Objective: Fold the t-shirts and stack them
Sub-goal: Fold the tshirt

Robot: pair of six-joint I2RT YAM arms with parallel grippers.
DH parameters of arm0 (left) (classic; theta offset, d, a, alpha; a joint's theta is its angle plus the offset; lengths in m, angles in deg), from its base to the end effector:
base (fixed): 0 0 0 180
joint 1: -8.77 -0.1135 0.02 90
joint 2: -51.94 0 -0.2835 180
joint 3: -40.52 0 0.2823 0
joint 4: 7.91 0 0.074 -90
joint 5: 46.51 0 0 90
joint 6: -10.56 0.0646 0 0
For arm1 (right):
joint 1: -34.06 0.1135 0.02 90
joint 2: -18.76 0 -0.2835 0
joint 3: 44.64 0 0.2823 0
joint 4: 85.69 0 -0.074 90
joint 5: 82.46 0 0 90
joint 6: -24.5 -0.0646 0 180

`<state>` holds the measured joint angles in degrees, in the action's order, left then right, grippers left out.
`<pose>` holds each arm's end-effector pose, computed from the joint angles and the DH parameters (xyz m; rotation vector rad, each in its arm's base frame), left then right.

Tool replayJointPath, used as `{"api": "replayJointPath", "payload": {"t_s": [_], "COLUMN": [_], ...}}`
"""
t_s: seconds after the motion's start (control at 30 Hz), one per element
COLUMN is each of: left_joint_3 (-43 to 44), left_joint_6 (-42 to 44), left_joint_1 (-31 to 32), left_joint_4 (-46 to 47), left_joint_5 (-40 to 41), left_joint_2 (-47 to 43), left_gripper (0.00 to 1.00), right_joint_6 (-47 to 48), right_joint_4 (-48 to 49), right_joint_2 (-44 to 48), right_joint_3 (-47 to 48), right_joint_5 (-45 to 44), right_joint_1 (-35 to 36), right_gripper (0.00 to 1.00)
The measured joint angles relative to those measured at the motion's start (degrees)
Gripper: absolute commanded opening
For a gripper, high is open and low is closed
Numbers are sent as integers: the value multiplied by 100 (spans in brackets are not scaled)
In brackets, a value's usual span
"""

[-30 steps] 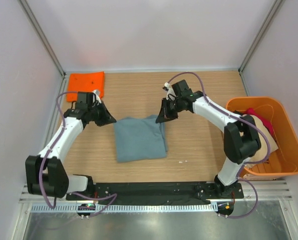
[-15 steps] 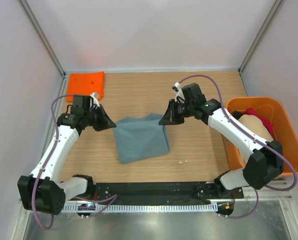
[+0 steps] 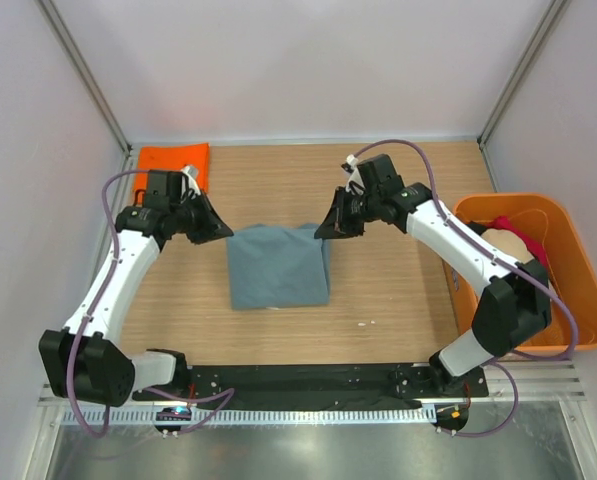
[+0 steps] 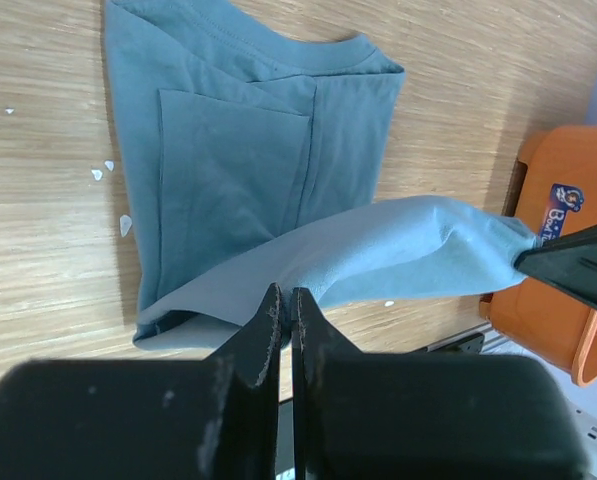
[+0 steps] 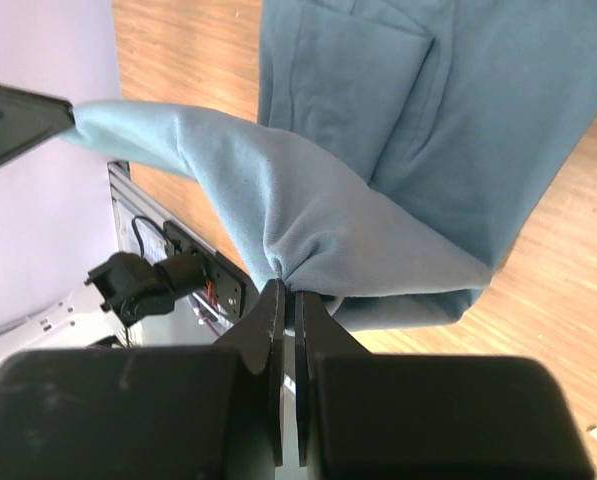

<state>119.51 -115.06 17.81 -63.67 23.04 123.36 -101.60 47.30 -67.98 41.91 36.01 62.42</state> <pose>0.2919 -0.0693 0.3191 -0.4051 2.4607 -0.7762 0.3154 0.2052 0.2996 -0.0810 2.5656 1.0820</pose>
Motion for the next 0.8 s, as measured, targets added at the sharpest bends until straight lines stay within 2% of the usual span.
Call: {"api": "replayJointPath", "payload": {"t_s": [0.23, 0.63, 0.8], "left_joint_3": [131, 857, 1233], "left_joint_6": [-22, -116, -57], "left_joint_1": [-2, 0, -7], "left_joint_4": [190, 754, 1104], "left_joint_5": [24, 37, 83], "left_joint_2": [457, 1499, 2592], "left_gripper": [0, 0, 0], "right_joint_6": [22, 216, 361], "right_joint_4": [-70, -133, -52], "right_joint_2": [-533, -1198, -2293], "right_joint_3": [247, 660, 1320], "right_joint_5": [63, 496, 693], "right_joint_1": [-251, -940, -1126], "right_gripper": [1, 1, 1]}}
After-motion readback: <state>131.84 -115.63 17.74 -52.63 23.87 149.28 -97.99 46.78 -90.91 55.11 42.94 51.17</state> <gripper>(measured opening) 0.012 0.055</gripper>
